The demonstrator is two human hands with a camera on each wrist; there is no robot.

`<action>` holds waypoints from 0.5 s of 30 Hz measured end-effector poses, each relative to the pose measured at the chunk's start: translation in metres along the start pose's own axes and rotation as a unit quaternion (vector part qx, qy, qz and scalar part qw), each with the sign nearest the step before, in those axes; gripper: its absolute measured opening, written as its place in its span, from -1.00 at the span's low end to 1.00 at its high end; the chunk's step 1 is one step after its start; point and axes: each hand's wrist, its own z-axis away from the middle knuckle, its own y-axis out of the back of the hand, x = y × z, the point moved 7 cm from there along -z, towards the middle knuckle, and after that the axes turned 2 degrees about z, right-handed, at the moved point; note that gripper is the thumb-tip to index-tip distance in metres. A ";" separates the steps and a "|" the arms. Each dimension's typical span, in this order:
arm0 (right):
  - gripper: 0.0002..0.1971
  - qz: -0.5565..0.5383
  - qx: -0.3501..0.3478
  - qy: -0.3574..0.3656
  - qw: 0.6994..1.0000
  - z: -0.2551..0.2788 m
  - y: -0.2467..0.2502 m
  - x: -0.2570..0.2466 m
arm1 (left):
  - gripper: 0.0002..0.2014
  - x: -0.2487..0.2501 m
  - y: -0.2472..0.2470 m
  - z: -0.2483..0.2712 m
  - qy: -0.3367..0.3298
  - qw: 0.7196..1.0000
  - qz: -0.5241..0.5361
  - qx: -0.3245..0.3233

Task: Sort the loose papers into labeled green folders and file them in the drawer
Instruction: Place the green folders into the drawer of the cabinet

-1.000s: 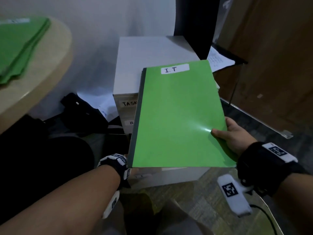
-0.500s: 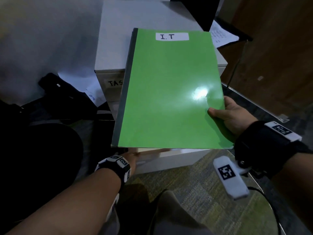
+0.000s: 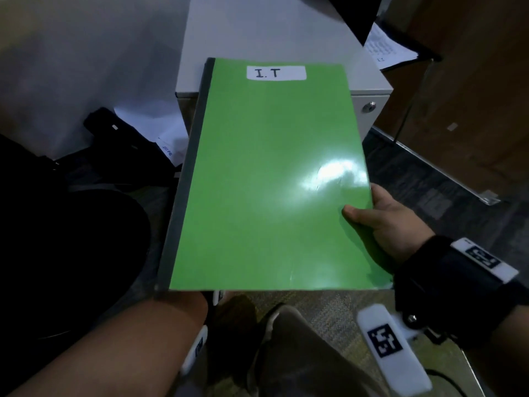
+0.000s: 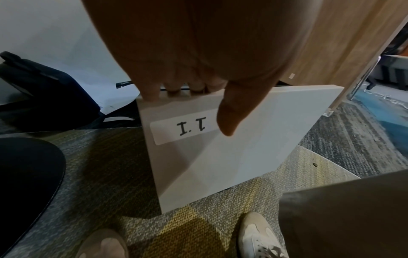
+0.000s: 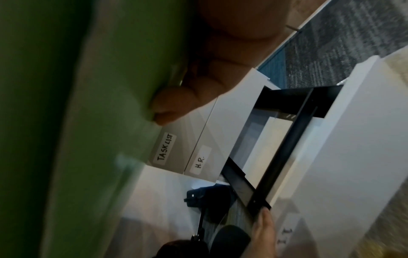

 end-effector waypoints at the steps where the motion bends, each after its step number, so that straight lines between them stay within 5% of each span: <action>1: -0.68 -0.013 -0.013 -0.003 1.000 0.009 0.000 0.005 | -0.32 0.005 0.002 0.000 -0.009 1.000 0.004 -0.001; 8: -0.65 -0.035 -0.061 -0.038 0.997 0.048 0.020 0.030 | -0.30 0.046 -0.019 -0.004 -0.030 0.999 -0.012 0.010; 15: -0.77 0.111 -0.023 -0.116 0.987 0.044 0.046 0.074 | -0.18 0.064 -0.035 0.000 -0.031 0.998 -0.051 0.002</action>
